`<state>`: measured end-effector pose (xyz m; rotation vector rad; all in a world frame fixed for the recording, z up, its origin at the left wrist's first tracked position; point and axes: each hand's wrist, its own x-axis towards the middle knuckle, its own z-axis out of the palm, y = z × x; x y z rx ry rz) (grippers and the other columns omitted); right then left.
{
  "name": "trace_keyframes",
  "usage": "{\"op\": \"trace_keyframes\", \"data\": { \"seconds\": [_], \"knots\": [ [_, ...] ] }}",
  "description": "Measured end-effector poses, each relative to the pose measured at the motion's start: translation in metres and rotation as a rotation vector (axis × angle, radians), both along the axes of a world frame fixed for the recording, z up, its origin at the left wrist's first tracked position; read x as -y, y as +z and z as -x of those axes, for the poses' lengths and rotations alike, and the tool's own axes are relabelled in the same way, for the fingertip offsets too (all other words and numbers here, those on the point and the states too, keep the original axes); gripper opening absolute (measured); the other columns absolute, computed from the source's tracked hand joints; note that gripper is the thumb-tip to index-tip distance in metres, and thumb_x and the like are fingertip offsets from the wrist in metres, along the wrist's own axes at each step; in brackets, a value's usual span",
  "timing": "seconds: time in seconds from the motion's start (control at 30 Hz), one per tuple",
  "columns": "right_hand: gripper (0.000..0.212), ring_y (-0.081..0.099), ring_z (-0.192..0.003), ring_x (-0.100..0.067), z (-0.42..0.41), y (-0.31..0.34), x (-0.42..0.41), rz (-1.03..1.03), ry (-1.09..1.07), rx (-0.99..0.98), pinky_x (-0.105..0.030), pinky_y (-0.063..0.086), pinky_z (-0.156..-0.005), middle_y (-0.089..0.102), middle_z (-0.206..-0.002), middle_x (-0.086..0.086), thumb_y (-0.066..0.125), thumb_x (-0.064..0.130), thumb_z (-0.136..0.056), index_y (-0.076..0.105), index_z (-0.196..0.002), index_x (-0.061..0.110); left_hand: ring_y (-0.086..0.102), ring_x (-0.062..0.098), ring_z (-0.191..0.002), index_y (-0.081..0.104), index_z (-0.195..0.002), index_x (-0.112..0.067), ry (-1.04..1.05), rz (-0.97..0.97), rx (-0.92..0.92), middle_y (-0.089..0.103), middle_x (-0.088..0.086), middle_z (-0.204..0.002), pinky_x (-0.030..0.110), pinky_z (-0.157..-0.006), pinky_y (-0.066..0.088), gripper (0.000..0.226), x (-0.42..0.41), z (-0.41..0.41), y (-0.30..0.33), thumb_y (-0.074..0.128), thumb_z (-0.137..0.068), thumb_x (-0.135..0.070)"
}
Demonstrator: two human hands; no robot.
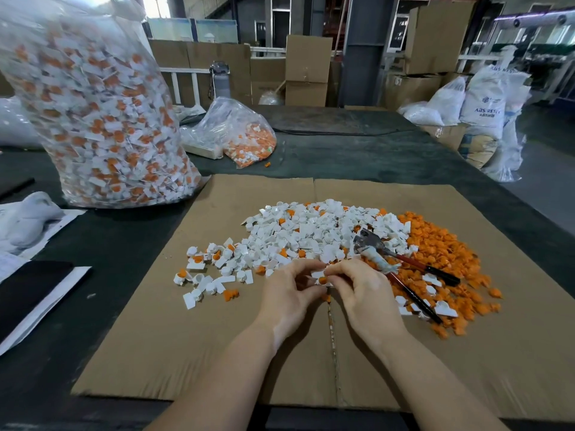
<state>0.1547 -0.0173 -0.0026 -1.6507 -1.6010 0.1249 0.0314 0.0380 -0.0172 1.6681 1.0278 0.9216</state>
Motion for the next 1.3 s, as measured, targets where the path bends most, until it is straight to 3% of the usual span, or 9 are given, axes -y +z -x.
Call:
{"op": "trace_keyframes", "data": {
  "seconds": [0.17, 0.53, 0.67, 0.83, 1.0, 1.07, 1.13, 1.17, 1.3],
  "knots": [
    [0.018, 0.06, -0.093, -0.015, -0.004, 0.001, 0.003, -0.002, -0.003, 0.015, -0.03, 0.05, -0.083, 0.065, -0.095, -0.003, 0.062, 0.001, -0.086, 0.069, -0.1, 0.008, 0.054, -0.004, -0.073, 0.066, -0.106, -0.021, 0.012, -0.058, -0.048, 0.062, -0.015, -0.085, 0.005, -0.069, 0.041, 0.032, 0.0, -0.001, -0.002, 0.073, -0.079, -0.005],
    [0.003, 0.057, -0.086, -0.02, 0.007, -0.005, -0.001, -0.042, -0.028, 0.256, -0.032, 0.05, -0.066, 0.061, -0.084, -0.004, 0.065, 0.007, -0.084, 0.063, -0.082, 0.007, 0.053, -0.013, -0.065, 0.067, -0.098, -0.024, 0.016, -0.116, -0.075, 0.06, -0.02, -0.078, 0.004, -0.065, 0.04, 0.026, 0.003, -0.002, -0.003, 0.072, -0.079, -0.006],
    [0.006, 0.056, -0.092, -0.018, 0.008, -0.007, -0.002, -0.012, -0.051, 0.282, -0.028, 0.048, -0.07, 0.062, -0.089, -0.001, 0.064, 0.015, -0.087, 0.065, -0.089, 0.01, 0.052, -0.011, -0.068, 0.068, -0.106, -0.02, 0.057, -0.138, -0.128, 0.059, -0.02, -0.082, 0.002, -0.066, 0.039, 0.028, 0.003, -0.003, -0.004, 0.072, -0.081, -0.011],
    [0.016, 0.06, -0.091, -0.017, 0.001, 0.003, 0.0, -0.024, -0.07, 0.25, -0.024, 0.047, -0.073, 0.064, -0.091, -0.002, 0.073, 0.014, -0.079, 0.068, -0.094, 0.009, 0.056, -0.007, -0.073, 0.06, -0.111, -0.029, 0.231, -0.139, -0.108, 0.057, -0.015, -0.084, 0.0, -0.065, 0.038, 0.032, -0.004, 0.011, 0.002, 0.067, -0.085, -0.012],
    [0.008, 0.056, -0.087, -0.012, -0.013, 0.011, 0.0, 0.065, -0.111, 0.21, -0.017, 0.04, -0.071, 0.062, -0.09, 0.003, 0.065, 0.01, -0.085, 0.069, -0.091, 0.014, 0.055, -0.002, -0.071, 0.063, -0.113, -0.017, 0.54, -0.205, -0.244, 0.062, -0.003, -0.093, 0.01, -0.065, 0.037, 0.028, -0.041, 0.06, 0.017, 0.065, -0.086, -0.008],
    [0.009, 0.056, -0.089, -0.01, -0.017, 0.014, 0.0, 0.113, -0.116, 0.188, -0.018, 0.041, -0.075, 0.063, -0.094, 0.004, 0.062, 0.011, -0.087, 0.068, -0.091, 0.016, 0.058, 0.002, -0.072, 0.062, -0.117, -0.017, 0.599, -0.166, -0.324, 0.062, 0.002, -0.1, 0.013, -0.066, 0.045, 0.031, -0.052, 0.078, 0.018, 0.064, -0.088, -0.009],
    [0.011, 0.057, -0.09, -0.009, -0.02, 0.018, 0.0, 0.185, -0.107, 0.18, -0.021, 0.046, -0.079, 0.064, -0.098, 0.003, 0.06, 0.011, -0.089, 0.068, -0.093, 0.017, 0.062, 0.015, -0.088, 0.06, -0.121, -0.018, 0.614, -0.14, -0.442, 0.063, 0.006, -0.111, 0.032, -0.076, 0.055, 0.033, -0.059, 0.089, 0.016, 0.063, -0.089, -0.011],
    [0.012, 0.058, -0.09, -0.01, -0.021, 0.021, 0.0, 0.231, -0.101, 0.187, -0.023, 0.047, -0.081, 0.064, -0.1, 0.003, 0.059, 0.011, -0.089, 0.068, -0.094, 0.017, 0.061, 0.022, -0.098, 0.061, -0.121, -0.017, 0.609, -0.157, -0.511, 0.063, 0.007, -0.114, 0.039, -0.085, 0.053, 0.033, -0.061, 0.092, 0.015, 0.062, -0.089, -0.011],
    [0.012, 0.061, -0.088, -0.014, -0.025, 0.032, 0.005, 0.397, -0.073, 0.221, -0.028, 0.05, -0.084, 0.06, -0.1, 0.006, 0.061, 0.013, -0.089, 0.069, -0.096, 0.018, 0.049, 0.032, -0.113, 0.057, -0.128, -0.017, 0.62, -0.194, -0.707, 0.057, 0.011, -0.126, 0.041, -0.098, 0.041, 0.035, -0.064, 0.092, 0.014, 0.056, -0.093, -0.018]
  ]
}}
